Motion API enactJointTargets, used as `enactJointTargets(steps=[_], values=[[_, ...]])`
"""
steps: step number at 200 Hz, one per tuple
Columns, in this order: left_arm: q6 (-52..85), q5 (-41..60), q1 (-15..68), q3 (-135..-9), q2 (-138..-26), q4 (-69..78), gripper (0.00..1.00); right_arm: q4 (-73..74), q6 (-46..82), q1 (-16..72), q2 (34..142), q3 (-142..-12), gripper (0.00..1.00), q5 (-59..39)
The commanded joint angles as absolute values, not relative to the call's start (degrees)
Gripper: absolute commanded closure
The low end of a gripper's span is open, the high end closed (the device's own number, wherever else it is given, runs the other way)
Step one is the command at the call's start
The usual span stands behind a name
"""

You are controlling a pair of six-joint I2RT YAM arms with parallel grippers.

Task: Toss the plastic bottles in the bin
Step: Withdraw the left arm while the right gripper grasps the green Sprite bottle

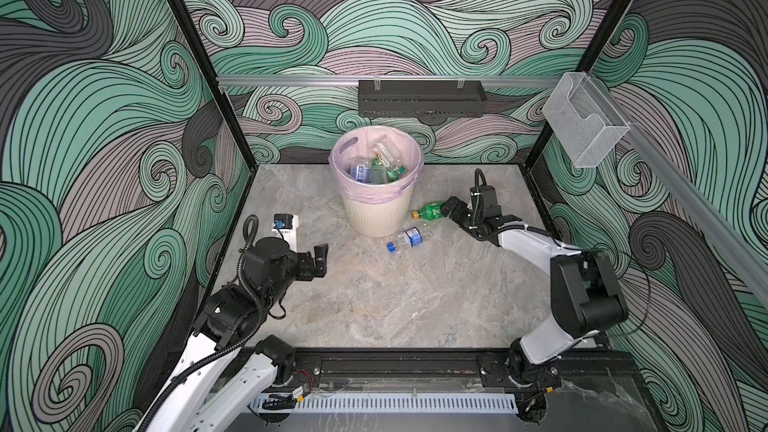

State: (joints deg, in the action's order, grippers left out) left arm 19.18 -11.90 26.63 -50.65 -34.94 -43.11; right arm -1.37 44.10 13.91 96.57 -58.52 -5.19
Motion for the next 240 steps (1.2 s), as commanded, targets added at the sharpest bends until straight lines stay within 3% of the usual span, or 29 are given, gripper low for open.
enactJointTargets(steps=[1,66,108,176,220,240], values=[[20.6,-13.8,26.1,-49.8,-33.4,-44.5,0.01,0.3,48.0,13.9,102.2,-62.1,0.0,-4.2],[22.3,-15.8,26.1,-49.0,-32.4,-46.1,0.01,-5.8,45.6,16.1,114.0,-74.6,0.03,2.8],[22.4,-17.4,26.2,-49.5,-33.4,-46.7,0.01,-9.1,40.8,16.4,118.0,-78.5,0.13,0.5],[22.6,-19.9,26.1,-49.5,-33.2,-48.0,0.01,-13.6,30.8,15.7,117.0,-77.2,0.22,0.0],[22.9,-19.9,26.2,-49.4,-33.7,-47.9,0.01,-16.5,23.3,15.4,113.1,-74.0,0.36,1.8],[23.0,-19.8,26.2,-49.5,-34.0,-47.9,0.01,-18.2,21.0,15.4,111.9,-73.0,0.37,2.0]])
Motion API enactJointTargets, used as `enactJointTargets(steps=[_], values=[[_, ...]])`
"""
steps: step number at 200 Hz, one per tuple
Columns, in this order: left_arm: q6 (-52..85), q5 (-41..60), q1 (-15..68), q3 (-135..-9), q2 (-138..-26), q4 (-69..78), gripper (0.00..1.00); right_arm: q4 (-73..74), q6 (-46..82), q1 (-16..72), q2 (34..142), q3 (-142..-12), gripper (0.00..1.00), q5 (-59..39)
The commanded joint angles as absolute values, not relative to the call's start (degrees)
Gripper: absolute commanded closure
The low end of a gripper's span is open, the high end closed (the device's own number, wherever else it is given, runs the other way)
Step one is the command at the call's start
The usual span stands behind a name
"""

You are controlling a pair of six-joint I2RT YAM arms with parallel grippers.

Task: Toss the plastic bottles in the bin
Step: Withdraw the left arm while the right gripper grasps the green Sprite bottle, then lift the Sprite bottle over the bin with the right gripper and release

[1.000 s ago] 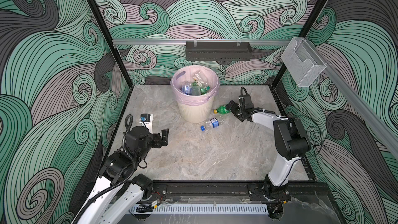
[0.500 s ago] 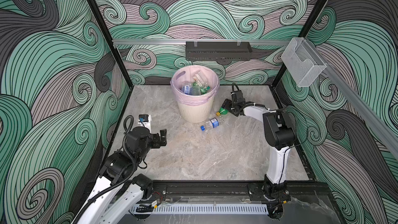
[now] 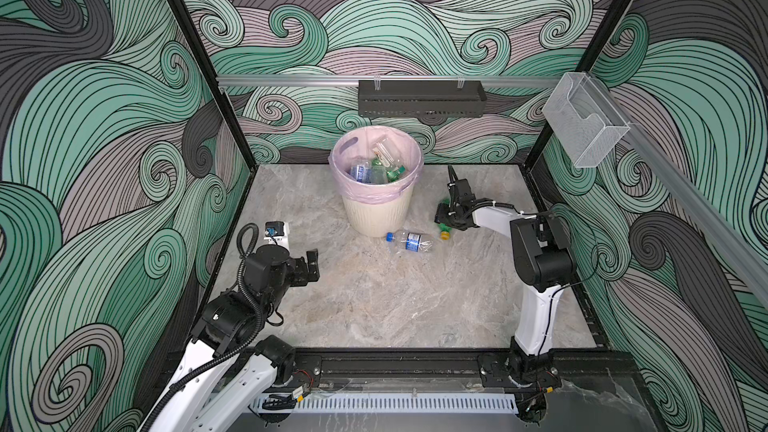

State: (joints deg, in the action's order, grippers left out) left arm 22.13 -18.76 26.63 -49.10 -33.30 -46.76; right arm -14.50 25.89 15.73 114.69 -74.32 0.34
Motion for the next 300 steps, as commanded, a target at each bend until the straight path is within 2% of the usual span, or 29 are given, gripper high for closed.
enactJointTargets(steps=[1,64,127,163,203,223,238,245,259,280,289,300], values=[[22.9,-19.7,26.2,-49.4,-34.1,-47.9,0.01,-18.2,20.9,15.4,111.9,-73.0,0.38,1.9],[23.3,-19.7,26.1,-49.3,-34.0,-48.2,0.01,-17.3,17.2,15.9,101.9,-64.0,0.47,-5.7],[23.4,-19.4,26.1,-49.3,-35.0,-48.2,0.01,-23.4,14.3,23.4,82.6,-53.9,0.47,-6.4],[23.4,-18.9,26.2,-49.3,-35.2,-47.9,0.01,-27.8,14.4,28.0,73.6,-56.0,0.47,-11.9],[23.4,-19.3,26.1,-49.4,-35.3,-48.3,0.01,-30.2,14.8,31.5,72.3,-73.7,0.49,-14.8],[23.2,-19.9,26.1,-49.5,-35.2,-48.1,0.01,-28.3,14.5,31.6,78.6,-86.5,0.49,-18.1],[23.2,-19.9,26.2,-49.5,-35.2,-47.7,0.01,-28.4,14.7,31.7,87.7,-99.3,0.47,-19.6],[23.3,-19.7,26.2,-49.5,-35.4,-47.6,0.01,-29.4,15.3,31.7,92.7,-106.2,0.44,-19.7],[23.5,-19.2,26.1,-49.5,-35.8,-47.4,0.01,-32.6,18.5,31.7,102.8,-120.8,0.3,-18.7],[23.7,-18.3,26.1,-50.2,-36.8,-46.9,0.01,-41.8,18.8,31.9,114.4,-139.9,0.22,-18.9],[23.6,-17.8,26.1,-50.9,-37.5,-46.9,0.01,-44.4,18.0,31.8,116.1,-143.5,0.18,-18.5],[23.6,-17.1,26.2,-51.6,-38.2,-47.2,0.01,-44.9,17.1,31.8,114.8,-141.7,0.16,-17.9]])
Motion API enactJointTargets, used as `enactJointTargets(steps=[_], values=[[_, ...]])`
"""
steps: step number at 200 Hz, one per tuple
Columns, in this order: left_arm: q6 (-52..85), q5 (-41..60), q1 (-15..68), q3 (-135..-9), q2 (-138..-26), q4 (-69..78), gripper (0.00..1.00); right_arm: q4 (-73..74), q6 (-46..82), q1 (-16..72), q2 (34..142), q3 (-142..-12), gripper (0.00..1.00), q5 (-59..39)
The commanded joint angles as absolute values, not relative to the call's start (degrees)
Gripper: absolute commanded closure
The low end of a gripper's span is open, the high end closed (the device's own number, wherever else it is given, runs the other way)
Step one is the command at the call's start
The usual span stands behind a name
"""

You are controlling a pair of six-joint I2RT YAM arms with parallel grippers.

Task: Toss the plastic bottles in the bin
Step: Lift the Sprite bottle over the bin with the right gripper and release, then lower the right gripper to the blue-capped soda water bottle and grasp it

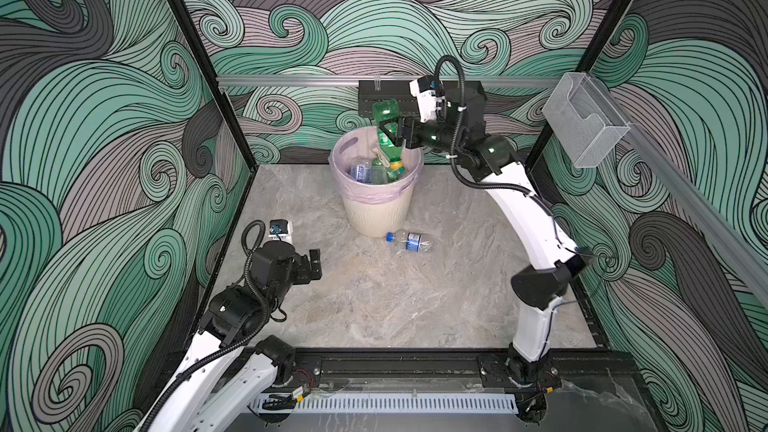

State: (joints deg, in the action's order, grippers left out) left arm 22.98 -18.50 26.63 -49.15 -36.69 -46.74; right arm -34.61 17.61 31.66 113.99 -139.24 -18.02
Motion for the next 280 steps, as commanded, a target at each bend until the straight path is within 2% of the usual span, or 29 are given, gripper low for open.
enactJointTargets(steps=[1,19,65,102,130,165,205,236,280], values=[[23.6,-17.1,26.2,-51.7,-38.3,-47.2,0.01,-44.9,16.9,31.8,114.5,-141.3,0.16,-17.9],[23.7,-16.3,26.2,-51.8,-38.7,-46.6,0.01,-42.2,15.2,31.8,107.7,-129.8,0.13,-15.8],[23.2,-15.6,26.1,-51.3,-39.7,-45.6,0.01,-22.9,8.5,31.8,79.3,-85.7,0.05,-17.4],[23.6,-15.2,26.1,-50.1,-39.7,-44.8,0.01,-25.4,3.7,31.7,68.0,-67.3,0.04,-15.4],[24.2,-14.5,26.1,-49.0,-39.6,-44.5,0.01,-24.8,3.7,31.7,67.2,-58.6,0.04,-14.9],[25.4,-14.0,26.1,-48.9,-38.8,-45.1,0.01,-13.1,6.2,31.7,70.4,-49.6,0.05,-18.0],[25.7,-14.3,26.2,-48.7,-37.0,-46.8,0.01,-8.3,6.1,31.0,80.3,-49.8,0.11,-16.1],[26.6,-13.9,26.2,-47.6,-35.9,-47.2,0.01,-0.1,6.5,29.9,85.1,-48.8,0.11,-13.4],[27.3,-13.6,26.1,-46.9,-35.0,-47.8,0.01,2.2,5.3,28.4,91.5,-51.8,0.12,-12.8]])
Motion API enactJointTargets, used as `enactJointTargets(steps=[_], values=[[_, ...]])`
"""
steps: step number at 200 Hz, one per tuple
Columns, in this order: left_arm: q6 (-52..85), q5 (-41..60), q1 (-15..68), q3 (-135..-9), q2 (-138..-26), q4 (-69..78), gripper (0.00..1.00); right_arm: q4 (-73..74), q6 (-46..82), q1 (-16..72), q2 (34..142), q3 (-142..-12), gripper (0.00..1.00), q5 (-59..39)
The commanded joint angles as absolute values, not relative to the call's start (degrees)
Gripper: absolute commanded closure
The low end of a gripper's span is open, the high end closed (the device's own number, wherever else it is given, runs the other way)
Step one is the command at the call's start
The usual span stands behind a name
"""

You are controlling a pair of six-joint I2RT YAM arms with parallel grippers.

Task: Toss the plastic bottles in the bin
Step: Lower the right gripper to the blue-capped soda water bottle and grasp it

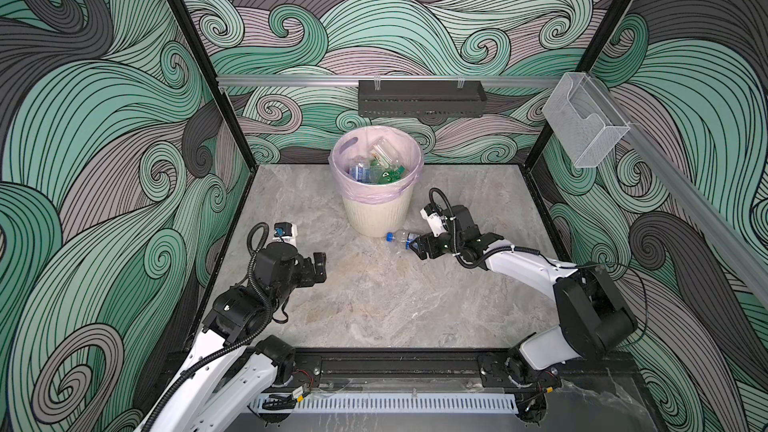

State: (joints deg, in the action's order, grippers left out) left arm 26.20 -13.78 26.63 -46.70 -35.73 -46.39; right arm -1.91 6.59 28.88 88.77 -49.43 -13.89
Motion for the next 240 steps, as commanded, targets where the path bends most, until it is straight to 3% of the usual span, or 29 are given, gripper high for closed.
enactJointTargets(steps=[1,84,160,240], values=[[27.3,-13.6,26.1,-46.9,-35.0,-47.8,0.01,2.3,5.2,28.4,91.7,-51.9,0.12,-12.9],[27.2,-14.3,26.1,-46.8,-34.2,-49.0,0.01,0.7,4.5,29.0,99.8,-55.5,0.19,-17.9],[27.1,-14.2,26.1,-46.8,-34.4,-49.0,0.01,-2.0,5.4,32.9,97.5,-51.5,0.22,-14.3],[27.4,-14.1,26.2,-46.7,-34.3,-49.1,0.01,0.3,9.2,34.2,99.5,-50.3,0.33,-7.8]])
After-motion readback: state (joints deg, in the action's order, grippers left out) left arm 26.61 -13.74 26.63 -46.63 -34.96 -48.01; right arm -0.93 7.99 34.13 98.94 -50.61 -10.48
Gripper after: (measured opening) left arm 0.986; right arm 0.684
